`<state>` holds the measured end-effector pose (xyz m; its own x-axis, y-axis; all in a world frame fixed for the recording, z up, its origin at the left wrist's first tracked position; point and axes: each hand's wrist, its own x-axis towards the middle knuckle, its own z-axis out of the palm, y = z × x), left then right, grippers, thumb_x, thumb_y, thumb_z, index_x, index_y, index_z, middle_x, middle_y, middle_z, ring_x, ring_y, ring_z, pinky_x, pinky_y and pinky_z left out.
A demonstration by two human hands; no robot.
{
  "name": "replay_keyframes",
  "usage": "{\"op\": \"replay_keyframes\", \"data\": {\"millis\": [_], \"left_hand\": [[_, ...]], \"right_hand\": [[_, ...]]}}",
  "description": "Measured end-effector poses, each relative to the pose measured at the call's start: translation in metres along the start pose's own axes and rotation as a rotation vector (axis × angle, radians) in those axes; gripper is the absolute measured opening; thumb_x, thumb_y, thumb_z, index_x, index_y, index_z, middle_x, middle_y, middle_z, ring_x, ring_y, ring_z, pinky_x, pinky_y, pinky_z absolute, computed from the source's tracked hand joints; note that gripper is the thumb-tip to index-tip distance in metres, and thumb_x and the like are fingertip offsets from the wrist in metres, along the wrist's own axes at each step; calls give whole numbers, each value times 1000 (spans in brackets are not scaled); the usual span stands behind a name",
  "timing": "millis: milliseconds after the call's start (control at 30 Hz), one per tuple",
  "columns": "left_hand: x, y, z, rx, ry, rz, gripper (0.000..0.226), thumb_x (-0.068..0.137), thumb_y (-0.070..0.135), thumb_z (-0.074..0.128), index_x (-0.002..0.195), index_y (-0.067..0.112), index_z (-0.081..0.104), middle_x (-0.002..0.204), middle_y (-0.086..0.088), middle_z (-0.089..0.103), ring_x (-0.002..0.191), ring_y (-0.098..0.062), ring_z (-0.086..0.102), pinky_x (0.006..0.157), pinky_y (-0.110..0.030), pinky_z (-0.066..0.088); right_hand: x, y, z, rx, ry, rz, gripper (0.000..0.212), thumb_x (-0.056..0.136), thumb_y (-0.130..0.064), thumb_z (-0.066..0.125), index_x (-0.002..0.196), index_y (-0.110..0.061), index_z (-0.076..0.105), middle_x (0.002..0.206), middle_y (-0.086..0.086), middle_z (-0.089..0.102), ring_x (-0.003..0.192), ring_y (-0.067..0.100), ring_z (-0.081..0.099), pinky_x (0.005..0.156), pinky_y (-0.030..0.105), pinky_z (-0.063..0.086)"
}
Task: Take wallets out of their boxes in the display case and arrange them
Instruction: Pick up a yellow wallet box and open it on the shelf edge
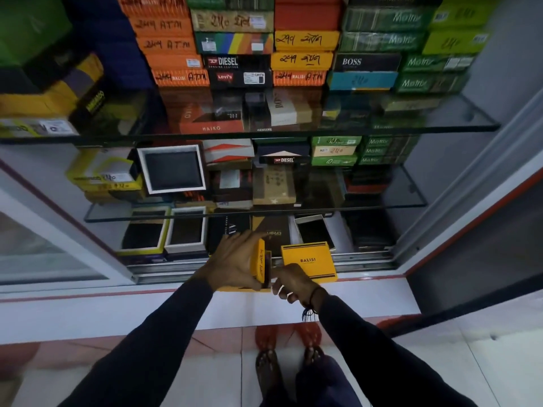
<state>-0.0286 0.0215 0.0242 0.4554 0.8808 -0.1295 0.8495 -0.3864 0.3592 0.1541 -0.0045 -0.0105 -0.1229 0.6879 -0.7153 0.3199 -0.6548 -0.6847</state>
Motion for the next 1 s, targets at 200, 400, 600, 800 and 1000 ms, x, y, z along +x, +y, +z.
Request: {"op": "replay_keyframes", "data": {"millis": [200,400,600,800,1000], "left_hand": [[-38,-45,-32,-360,-7,-54,119,49,30,95,150,28,32,134,9,39,115,-10,52,85,-9,46],[-86,-95,-37,-375,17,-282,120,52,16,97,148,32,27,139,8,31,124,-17,47,94,-33,52],[-107,-109,-19,-442,-1,-408,110,41,29,98,136,34,43,129,4,49,117,-20,56,97,-41,54],[-75,-73,26,-567,-17,-390,107,40,26,98,132,35,44,99,12,66,98,-17,66,84,-41,59],[-37,-40,45,-539,-47,-339,107,53,20,96,141,32,38,104,7,70,97,-16,69,82,-42,61]], "right_hand": [[11,10,9,-344,348,-106,26,78,-19,72,57,-6,73,59,8,73,37,11,56,45,20,48],[10,1,19,-404,385,-162,14,74,-12,71,65,-2,75,59,9,74,38,12,60,56,27,60],[4,-8,15,-488,394,-285,30,78,-18,68,48,-13,68,36,-12,51,31,1,50,45,11,39],[2,-12,9,-543,422,-294,21,79,-21,68,60,-11,66,54,-3,61,52,14,62,50,18,47],[6,-15,-14,-686,452,-208,28,78,-32,76,71,-12,58,85,9,70,78,23,63,66,30,50]]}}
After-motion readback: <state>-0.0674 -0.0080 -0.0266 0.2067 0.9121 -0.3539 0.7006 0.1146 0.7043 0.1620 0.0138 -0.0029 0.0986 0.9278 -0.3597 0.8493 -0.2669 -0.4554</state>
